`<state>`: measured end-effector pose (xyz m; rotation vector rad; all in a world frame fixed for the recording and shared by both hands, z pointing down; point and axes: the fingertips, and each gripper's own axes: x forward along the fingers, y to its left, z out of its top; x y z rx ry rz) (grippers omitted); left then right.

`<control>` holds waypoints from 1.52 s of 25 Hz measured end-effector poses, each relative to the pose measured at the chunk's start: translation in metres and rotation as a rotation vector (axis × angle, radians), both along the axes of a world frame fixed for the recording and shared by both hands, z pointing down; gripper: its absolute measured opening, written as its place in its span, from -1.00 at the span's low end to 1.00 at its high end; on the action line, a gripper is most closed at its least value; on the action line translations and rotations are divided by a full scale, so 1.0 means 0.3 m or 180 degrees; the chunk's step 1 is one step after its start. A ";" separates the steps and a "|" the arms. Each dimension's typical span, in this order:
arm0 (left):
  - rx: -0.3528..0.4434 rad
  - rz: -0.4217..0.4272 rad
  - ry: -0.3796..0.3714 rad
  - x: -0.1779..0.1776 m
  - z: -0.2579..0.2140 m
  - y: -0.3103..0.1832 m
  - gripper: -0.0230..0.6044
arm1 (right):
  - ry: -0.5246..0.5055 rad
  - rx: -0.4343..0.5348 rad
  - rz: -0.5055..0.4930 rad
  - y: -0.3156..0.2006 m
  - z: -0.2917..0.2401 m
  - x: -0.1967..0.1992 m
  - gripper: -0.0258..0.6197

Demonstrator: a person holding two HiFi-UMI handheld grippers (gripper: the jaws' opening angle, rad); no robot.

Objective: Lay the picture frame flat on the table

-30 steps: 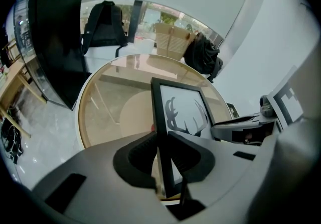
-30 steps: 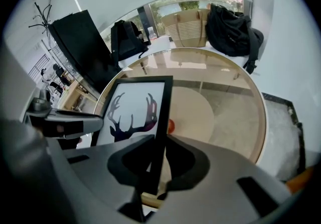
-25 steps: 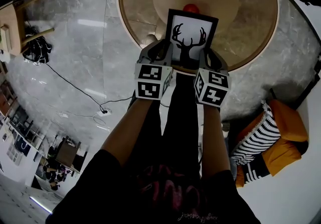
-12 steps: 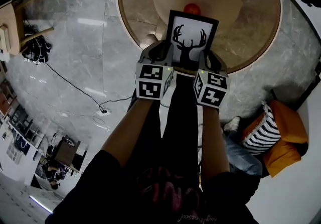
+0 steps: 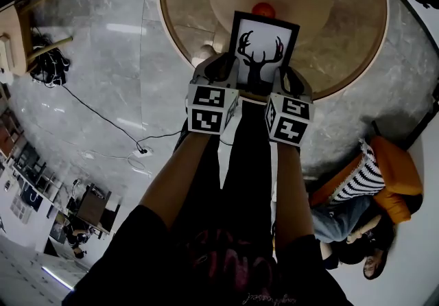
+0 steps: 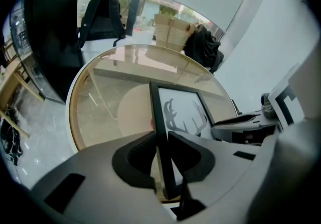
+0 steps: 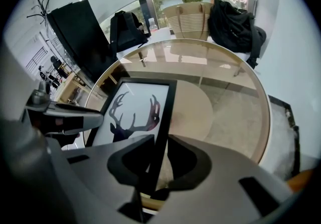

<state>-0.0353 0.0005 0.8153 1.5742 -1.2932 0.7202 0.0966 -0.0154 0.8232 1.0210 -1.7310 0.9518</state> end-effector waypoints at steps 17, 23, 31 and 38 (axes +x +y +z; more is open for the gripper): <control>0.0138 0.0056 -0.0067 -0.021 -0.063 -0.012 -0.70 | 0.0122 0.0174 0.0085 -0.014 -0.070 0.057 -0.61; 0.0307 0.0102 -0.0065 -0.007 -0.169 -0.047 -0.70 | 0.0026 0.0336 0.0077 -0.051 -0.175 0.037 -0.61; 0.0597 0.0144 -0.0132 -0.005 -0.348 -0.085 -0.77 | -0.0238 0.0665 -0.0016 -0.099 -0.371 -0.056 -0.67; 0.0836 0.0144 -0.0177 -0.024 -0.509 -0.115 -0.85 | -0.0374 0.0879 -0.0023 -0.109 -0.531 -0.075 -0.78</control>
